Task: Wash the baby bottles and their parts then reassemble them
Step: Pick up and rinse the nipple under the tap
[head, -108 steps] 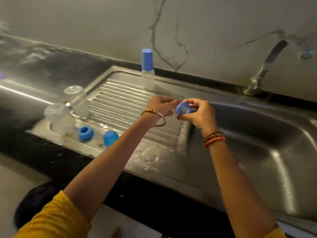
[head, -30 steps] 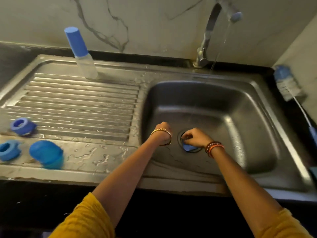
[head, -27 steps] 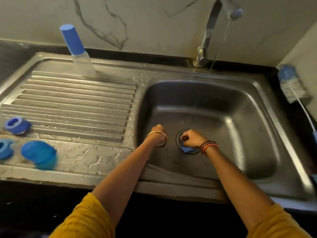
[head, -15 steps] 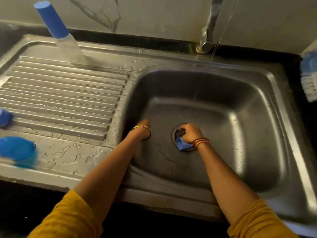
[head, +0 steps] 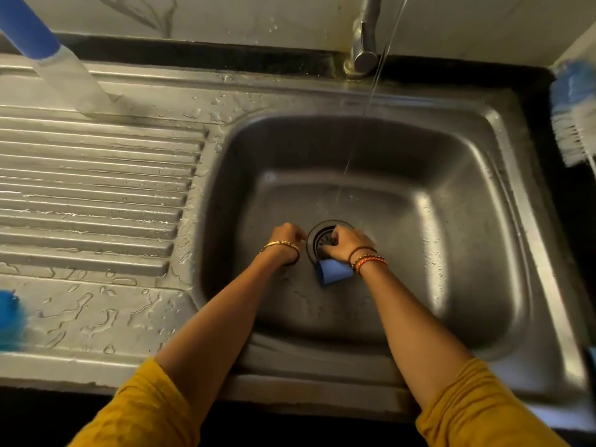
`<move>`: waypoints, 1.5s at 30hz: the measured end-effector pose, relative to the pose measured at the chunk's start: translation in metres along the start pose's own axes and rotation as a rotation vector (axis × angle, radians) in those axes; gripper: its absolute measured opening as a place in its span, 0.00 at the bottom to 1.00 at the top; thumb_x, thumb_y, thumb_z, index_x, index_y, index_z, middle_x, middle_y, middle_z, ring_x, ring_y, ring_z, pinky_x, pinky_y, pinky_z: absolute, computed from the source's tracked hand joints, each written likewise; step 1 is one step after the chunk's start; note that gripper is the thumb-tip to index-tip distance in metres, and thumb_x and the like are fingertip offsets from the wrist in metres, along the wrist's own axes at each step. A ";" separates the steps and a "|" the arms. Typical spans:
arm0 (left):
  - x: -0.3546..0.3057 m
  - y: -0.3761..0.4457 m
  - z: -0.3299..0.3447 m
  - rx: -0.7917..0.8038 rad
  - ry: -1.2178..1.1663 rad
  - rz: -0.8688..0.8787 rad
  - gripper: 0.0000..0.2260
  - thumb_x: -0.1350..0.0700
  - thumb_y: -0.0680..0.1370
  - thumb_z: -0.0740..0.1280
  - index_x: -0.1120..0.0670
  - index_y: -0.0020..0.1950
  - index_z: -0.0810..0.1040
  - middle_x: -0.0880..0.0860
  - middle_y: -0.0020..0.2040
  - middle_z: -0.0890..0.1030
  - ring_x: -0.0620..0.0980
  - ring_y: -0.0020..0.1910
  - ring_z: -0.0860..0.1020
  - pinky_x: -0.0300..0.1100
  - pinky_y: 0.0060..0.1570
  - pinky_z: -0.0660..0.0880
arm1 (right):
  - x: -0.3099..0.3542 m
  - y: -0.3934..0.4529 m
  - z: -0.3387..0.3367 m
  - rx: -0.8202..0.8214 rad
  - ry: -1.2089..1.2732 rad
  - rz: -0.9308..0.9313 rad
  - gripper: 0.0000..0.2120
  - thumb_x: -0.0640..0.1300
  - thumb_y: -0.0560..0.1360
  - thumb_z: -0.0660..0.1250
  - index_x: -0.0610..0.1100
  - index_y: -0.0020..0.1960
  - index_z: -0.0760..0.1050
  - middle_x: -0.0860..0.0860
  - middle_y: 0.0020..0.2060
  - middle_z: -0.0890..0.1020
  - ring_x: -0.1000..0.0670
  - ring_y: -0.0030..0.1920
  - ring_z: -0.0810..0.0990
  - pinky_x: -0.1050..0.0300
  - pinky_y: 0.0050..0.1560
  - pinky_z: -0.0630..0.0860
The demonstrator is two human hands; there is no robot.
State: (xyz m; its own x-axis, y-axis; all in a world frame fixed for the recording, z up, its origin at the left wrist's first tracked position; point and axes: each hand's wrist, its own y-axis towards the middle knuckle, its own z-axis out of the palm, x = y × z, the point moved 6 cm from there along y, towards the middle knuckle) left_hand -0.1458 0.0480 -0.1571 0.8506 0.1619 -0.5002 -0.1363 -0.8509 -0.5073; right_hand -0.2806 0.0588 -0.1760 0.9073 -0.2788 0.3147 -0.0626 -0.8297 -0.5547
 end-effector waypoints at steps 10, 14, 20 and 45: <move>-0.007 0.007 0.005 -0.017 -0.008 0.048 0.13 0.66 0.76 0.63 0.59 0.60 0.78 0.58 0.58 0.79 0.55 0.57 0.77 0.43 0.59 0.73 | 0.005 0.001 0.003 -0.076 -0.157 -0.104 0.12 0.42 0.76 0.63 0.48 0.58 0.78 0.44 0.58 0.78 0.42 0.58 0.76 0.53 0.54 0.72; -0.007 0.006 0.001 -0.055 -0.036 0.050 0.12 0.65 0.77 0.62 0.60 0.58 0.78 0.58 0.57 0.80 0.55 0.56 0.77 0.43 0.57 0.73 | 0.008 0.005 -0.001 -0.133 -0.157 -0.119 0.11 0.46 0.78 0.60 0.43 0.53 0.78 0.43 0.52 0.80 0.42 0.52 0.77 0.52 0.50 0.72; -0.026 0.002 -0.024 -0.234 -0.408 0.079 0.12 0.64 0.77 0.63 0.60 0.60 0.76 0.57 0.56 0.80 0.54 0.56 0.78 0.38 0.52 0.72 | 0.023 -0.015 -0.069 -0.617 0.397 -0.165 0.09 0.41 0.78 0.59 0.41 0.49 0.77 0.43 0.47 0.82 0.43 0.47 0.79 0.58 0.39 0.67; -0.117 0.018 -0.080 -0.160 -1.361 0.115 0.12 0.63 0.80 0.58 0.65 0.61 0.74 0.53 0.40 0.78 0.45 0.34 0.77 0.36 0.39 0.75 | 0.039 -0.048 -0.173 -1.085 0.701 -0.341 0.07 0.40 0.74 0.66 0.36 0.46 0.80 0.43 0.42 0.84 0.50 0.41 0.80 0.63 0.43 0.74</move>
State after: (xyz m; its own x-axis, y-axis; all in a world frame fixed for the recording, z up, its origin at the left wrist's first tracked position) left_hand -0.2071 -0.0265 -0.0518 -0.3386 0.3653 -0.8671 -0.0328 -0.9256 -0.3771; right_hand -0.3138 0.0037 -0.0040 0.5599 0.1015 0.8223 -0.4706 -0.7780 0.4164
